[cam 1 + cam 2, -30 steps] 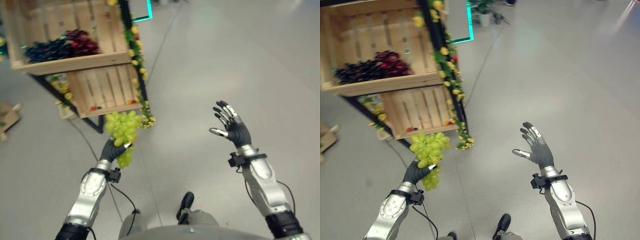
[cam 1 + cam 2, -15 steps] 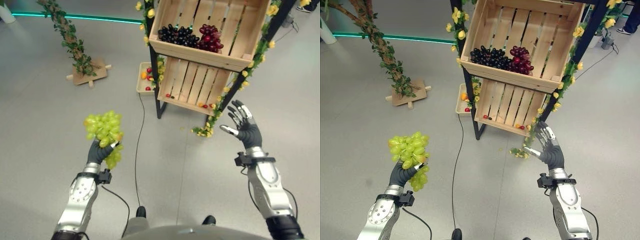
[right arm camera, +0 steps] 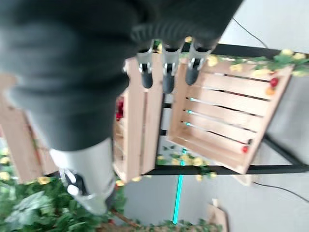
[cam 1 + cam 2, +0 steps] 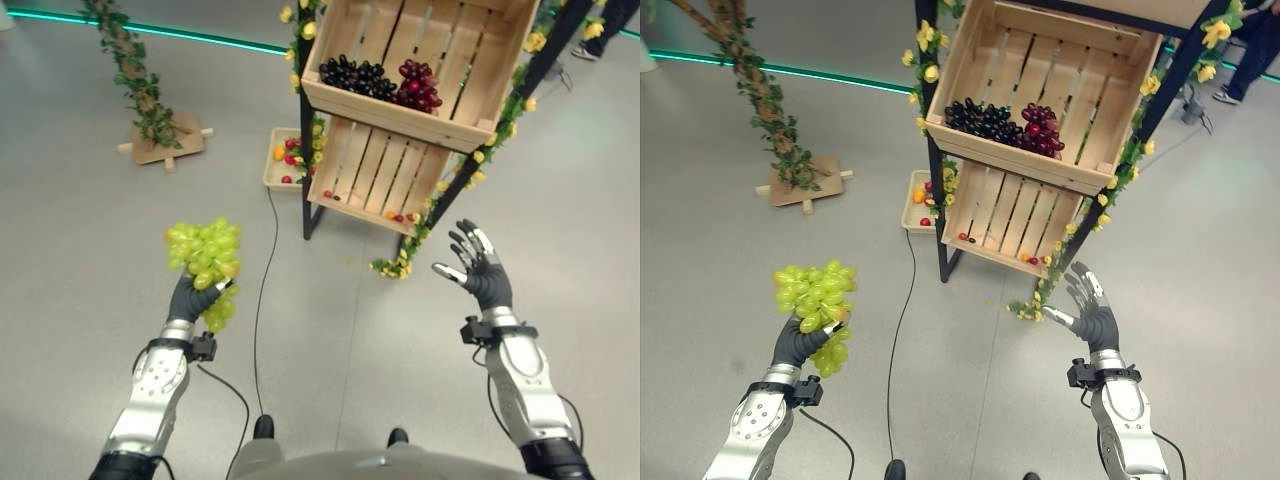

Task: Pick up the fruits from the basket on one side to the basket on the other side

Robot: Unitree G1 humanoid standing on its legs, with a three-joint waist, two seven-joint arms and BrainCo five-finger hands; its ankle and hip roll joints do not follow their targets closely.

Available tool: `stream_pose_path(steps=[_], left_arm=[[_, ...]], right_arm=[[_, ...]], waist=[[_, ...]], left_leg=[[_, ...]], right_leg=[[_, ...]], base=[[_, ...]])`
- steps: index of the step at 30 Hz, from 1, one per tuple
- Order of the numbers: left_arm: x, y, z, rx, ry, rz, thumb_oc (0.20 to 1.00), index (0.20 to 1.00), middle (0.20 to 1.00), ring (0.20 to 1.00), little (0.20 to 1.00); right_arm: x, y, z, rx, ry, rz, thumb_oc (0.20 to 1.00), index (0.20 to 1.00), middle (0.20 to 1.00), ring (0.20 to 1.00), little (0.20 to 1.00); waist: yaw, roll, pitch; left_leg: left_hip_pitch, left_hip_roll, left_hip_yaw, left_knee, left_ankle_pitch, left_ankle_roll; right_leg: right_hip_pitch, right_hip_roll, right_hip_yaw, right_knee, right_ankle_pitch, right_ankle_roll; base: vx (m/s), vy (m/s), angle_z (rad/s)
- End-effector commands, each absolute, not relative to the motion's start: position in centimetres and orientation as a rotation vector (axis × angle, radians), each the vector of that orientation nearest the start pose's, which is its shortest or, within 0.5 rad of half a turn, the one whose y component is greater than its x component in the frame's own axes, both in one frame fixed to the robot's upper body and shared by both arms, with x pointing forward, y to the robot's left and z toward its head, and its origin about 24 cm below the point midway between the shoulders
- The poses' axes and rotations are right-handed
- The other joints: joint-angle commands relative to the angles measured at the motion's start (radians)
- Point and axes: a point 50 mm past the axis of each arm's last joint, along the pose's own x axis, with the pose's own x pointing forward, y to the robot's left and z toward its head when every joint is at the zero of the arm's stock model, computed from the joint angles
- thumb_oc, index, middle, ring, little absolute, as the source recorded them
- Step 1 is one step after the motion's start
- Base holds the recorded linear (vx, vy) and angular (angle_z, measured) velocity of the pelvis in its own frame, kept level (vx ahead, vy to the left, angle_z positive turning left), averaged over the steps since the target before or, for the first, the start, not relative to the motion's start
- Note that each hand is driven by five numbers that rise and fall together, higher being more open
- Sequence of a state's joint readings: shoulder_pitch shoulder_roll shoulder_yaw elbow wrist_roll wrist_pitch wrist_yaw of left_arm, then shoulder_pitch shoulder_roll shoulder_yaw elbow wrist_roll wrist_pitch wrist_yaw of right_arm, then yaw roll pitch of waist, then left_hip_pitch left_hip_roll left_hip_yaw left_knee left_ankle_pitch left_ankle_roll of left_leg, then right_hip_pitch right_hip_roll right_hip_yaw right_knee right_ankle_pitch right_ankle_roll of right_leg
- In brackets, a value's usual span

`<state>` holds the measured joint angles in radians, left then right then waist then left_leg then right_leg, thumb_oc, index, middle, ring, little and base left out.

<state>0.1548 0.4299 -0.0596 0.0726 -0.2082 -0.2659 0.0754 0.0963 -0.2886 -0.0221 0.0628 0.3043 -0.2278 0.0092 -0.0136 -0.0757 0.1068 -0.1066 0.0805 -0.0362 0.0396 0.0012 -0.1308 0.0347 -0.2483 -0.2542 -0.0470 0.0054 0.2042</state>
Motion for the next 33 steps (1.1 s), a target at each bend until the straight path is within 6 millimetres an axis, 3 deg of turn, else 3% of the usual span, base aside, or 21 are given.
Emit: stream_pose_path(steps=[1,8,12,15,16,17,18,19,20,21,22,23,25,26,29,32,33], left_arm=[[22.7,23.6,5.6,0.237,-0.162,0.059,0.200,0.200,0.200,0.200,0.200],[22.2,23.6,4.7,0.224,-0.122,0.071,0.200,0.200,0.200,0.200,0.200],[22.1,24.0,4.4,0.245,-0.108,0.087,0.200,0.200,0.200,0.200,0.200],[21.9,24.2,4.3,0.261,-0.104,0.095,0.200,0.200,0.200,0.200,0.200],[21.8,24.4,4.3,0.276,-0.097,0.093,0.200,0.200,0.200,0.200,0.200],[21.8,24.4,4.3,0.276,-0.097,0.093,0.200,0.200,0.200,0.200,0.200],[21.7,24.4,4.2,0.288,-0.092,0.092,0.200,0.200,0.200,0.200,0.200],[21.8,24.4,4.2,0.288,-0.093,0.092,0.200,0.200,0.200,0.200,0.200],[21.9,24.3,4.4,0.319,-0.095,0.070,0.200,0.200,0.200,0.200,0.200],[22.0,24.3,4.4,0.319,-0.096,0.071,0.200,0.200,0.200,0.200,0.200],[22.2,24.3,4.5,0.339,-0.103,0.064,0.200,0.200,0.200,0.200,0.200],[22.2,24.3,4.5,0.356,-0.101,0.062,0.200,0.200,0.200,0.200,0.200],[22.3,24.4,4.8,0.366,-0.113,0.071,0.200,0.200,0.200,0.200,0.200],[22.5,24.6,5.0,0.363,-0.119,0.081,0.200,0.200,0.200,0.200,0.200],[23.0,24.8,5.2,0.373,-0.121,0.085,0.200,0.200,0.200,0.200,0.200],[23.1,24.6,5.4,0.381,-0.139,0.086,0.200,0.200,0.200,0.200,0.200],[23.1,24.3,5.3,0.379,-0.141,0.076,0.200,0.200,0.200,0.200,0.200]], right_arm=[[23.4,-22.3,6.3,-0.030,-0.199,-0.053,1.000,1.000,1.000,1.000,1.000],[23.2,-22.6,5.6,-0.033,-0.164,-0.070,1.000,1.000,1.000,1.000,1.000],[23.7,-22.1,5.9,-0.031,-0.179,-0.041,1.000,1.000,1.000,1.000,1.000],[23.9,-22.2,6.0,-0.033,-0.185,-0.041,1.000,1.000,1.000,1.000,1.000],[23.9,-22.5,6.0,-0.040,-0.183,-0.055,1.000,1.000,1.000,1.000,1.000],[23.9,-22.5,6.0,-0.040,-0.183,-0.055,1.000,1.000,1.000,1.000,1.000],[23.8,-22.5,6.0,-0.038,-0.184,-0.063,1.000,1.000,1.000,1.000,1.000],[23.8,-22.5,6.0,-0.038,-0.184,-0.063,1.000,1.000,1.000,1.000,1.000],[23.7,-22.4,6.2,-0.068,-0.190,-0.052,1.000,1.000,1.000,1.000,1.000],[23.7,-22.4,6.2,-0.069,-0.191,-0.052,1.000,1.000,1.000,1.000,1.000],[23.9,-22.3,6.3,-0.055,-0.200,-0.055,1.000,1.000,1.000,1.000,1.000],[24.0,-22.1,6.4,-0.048,-0.206,-0.056,1.000,1.000,1.000,1.000,1.000],[24.2,-22.1,6.7,-0.039,-0.219,-0.056,1.000,1.000,1.000,1.000,1.000],[24.2,-22.2,6.7,-0.024,-0.220,-0.056,1.000,1.000,1.000,1.000,1.000],[24.3,-22.2,6.5,-0.018,-0.210,-0.060,1.000,1.000,1.000,1.000,1.000],[24.1,-22.1,6.4,-0.030,-0.201,-0.057,1.000,1.000,1.000,1.000,1.000],[24.0,-22.1,6.4,-0.035,-0.202,-0.048,1.000,1.000,1.000,1.000,1.000]], waist=[[-0.017,0.023,-0.018],[-0.011,0.026,-0.034],[0.004,0.016,-0.012],[0.011,0.018,-0.005],[0.014,0.025,-0.002],[0.015,0.024,-0.003],[0.011,0.031,0.004],[0.011,0.029,0.001],[-0.029,0.067,0.040],[-0.026,0.065,0.040],[-0.041,0.084,0.060],[-0.042,0.093,0.069],[-0.066,0.091,0.063],[-0.078,0.083,0.060],[-0.113,0.073,0.059],[-0.097,0.056,0.039],[-0.108,0.055,0.031]], left_leg=[[0.059,-0.026,0.023,-0.048,-0.017,0.052],[0.069,-0.023,0.008,-0.049,-0.019,0.043],[0.033,-0.048,0.003,0.074,-0.075,0.047],[0.023,-0.065,0.001,0.092,-0.093,0.059],[0.029,-0.083,0.000,0.086,-0.104,0.081],[0.029,-0.085,0.001,0.086,-0.104,0.083],[0.042,-0.099,-0.003,0.086,-0.116,0.102],[0.038,-0.102,-0.002,0.084,-0.111,0.104],[0.090,-0.127,-0.046,0.072,-0.116,0.150],[0.091,-0.129,-0.042,0.069,-0.116,0.150],[0.115,-0.123,-0.056,0.052,-0.113,0.160],[0.138,-0.115,-0.049,0.038,-0.119,0.161],[0.193,-0.113,-0.056,-0.002,-0.136,0.148],[0.233,-0.119,-0.062,-0.007,-0.162,0.136],[0.288,-0.108,-0.101,-0.005,-0.202,0.111],[0.326,-0.097,-0.105,0.019,-0.224,0.092],[0.328,-0.082,-0.089,0.046,-0.227,0.082]], right_leg=[[-0.058,0.039,0.022,0.048,-0.002,-0.021],[-0.014,0.037,-0.022,0.010,0.001,-0.022],[-0.009,0.022,-0.024,0.028,-0.005,-0.023],[-0.011,0.007,-0.022,0.059,-0.002,-0.016],[-0.029,-0.025,-0.020,0.143,0.024,-0.001],[-0.032,-0.028,-0.018,0.149,0.022,0.001],[-0.064,-0.048,0.006,0.253,0.057,0.006],[-0.071,-0.051,0.008,0.255,0.060,0.007],[-0.201,-0.044,0.136,0.515,0.189,-0.003],[-0.209,-0.045,0.143,0.526,0.184,-0.002],[-0.263,-0.024,0.161,0.579,0.186,-0.009],[-0.309,-0.034,0.136,0.596,0.151,-0.011],[-0.352,-0.018,0.079,0.448,0.111,-0.015],[-0.369,-0.010,0.046,0.292,0.102,-0.012],[-0.354,0.041,0.038,0.000,0.140,0.013],[-0.327,0.031,-0.040,0.007,0.139,0.013],[-0.302,0.045,-0.016,0.010,0.150,0.001]], base=[[0.05,-0.078,0.22],[0.04,-0.048,0.14],[0.02,-0.004,0.03],[0.06,0.116,0.02],[0.09,0.185,0.00],[0.12,0.238,0.09],[0.04,0.115,0.16],[0.20,0.440,0.28],[0.14,0.332,0.25],[0.20,0.444,0.34],[0.12,0.170,0.81],[0.24,0.201,0.73],[0.41,0.027,0.20],[0.48,-0.075,0.32],[0.46,-0.115,0.81],[0.41,-0.191,0.71],[0.41,-0.216,0.40]])
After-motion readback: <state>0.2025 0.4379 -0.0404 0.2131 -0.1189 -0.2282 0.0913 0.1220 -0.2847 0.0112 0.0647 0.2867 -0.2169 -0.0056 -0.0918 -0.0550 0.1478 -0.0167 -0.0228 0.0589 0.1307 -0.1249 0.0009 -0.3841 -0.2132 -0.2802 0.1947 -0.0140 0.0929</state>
